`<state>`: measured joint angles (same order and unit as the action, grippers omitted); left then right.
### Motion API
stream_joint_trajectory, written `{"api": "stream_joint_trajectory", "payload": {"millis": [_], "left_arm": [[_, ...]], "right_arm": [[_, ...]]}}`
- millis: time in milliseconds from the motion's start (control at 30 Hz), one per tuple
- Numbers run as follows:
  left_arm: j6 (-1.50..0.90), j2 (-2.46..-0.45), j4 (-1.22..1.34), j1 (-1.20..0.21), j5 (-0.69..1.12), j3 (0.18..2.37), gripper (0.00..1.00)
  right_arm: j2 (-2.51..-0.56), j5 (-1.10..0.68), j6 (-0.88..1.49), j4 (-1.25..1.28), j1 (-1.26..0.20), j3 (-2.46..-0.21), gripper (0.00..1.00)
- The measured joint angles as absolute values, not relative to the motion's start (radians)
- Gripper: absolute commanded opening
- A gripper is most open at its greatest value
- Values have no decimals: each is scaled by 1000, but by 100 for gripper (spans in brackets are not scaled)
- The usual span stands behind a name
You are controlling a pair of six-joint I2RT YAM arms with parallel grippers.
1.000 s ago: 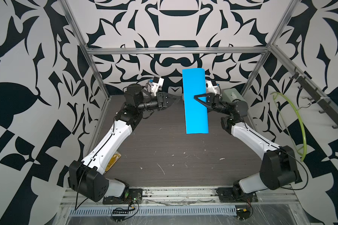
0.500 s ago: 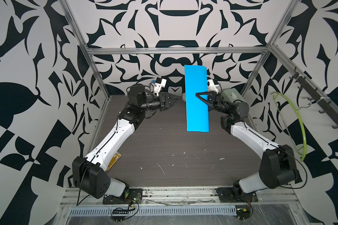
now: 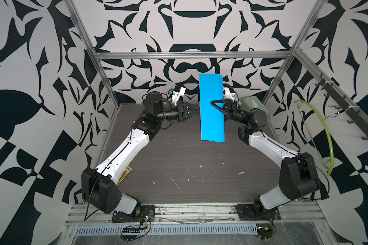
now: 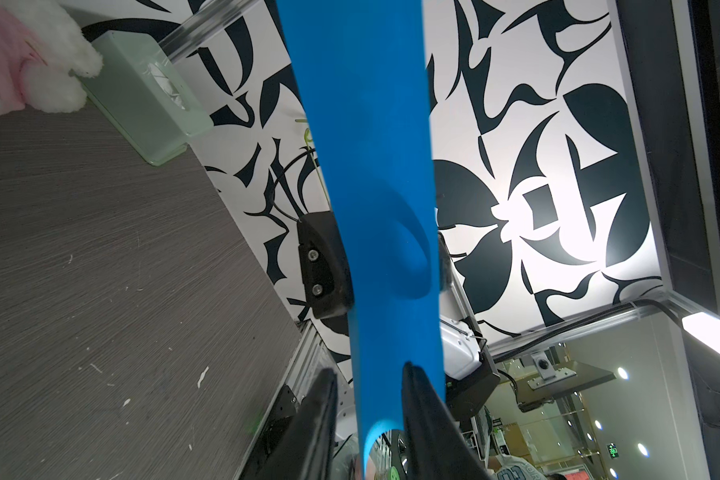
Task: Fold the rectangular paper in half along the long edge
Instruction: Fold the paper.
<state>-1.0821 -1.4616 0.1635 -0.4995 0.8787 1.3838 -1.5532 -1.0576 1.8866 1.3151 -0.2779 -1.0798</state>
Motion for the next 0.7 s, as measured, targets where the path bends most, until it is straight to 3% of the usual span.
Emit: {"api": "stream_joint_trajectory", "payload": {"millis": [400, 633, 700], "left_arm": [[-1081, -1505, 114, -550, 880, 1399, 29], [-1061, -1505, 63, -551, 886, 1401, 2], [-1058, -1505, 58, -551, 889, 1402, 0]], "right_arm": [[-1551, -1071, 1828, 1253, -267, -1080, 49], [-1528, -1087, 1772, 1177, -262, -1080, 49], [-1522, -1089, 1766, 1170, -262, -1080, 49]]}}
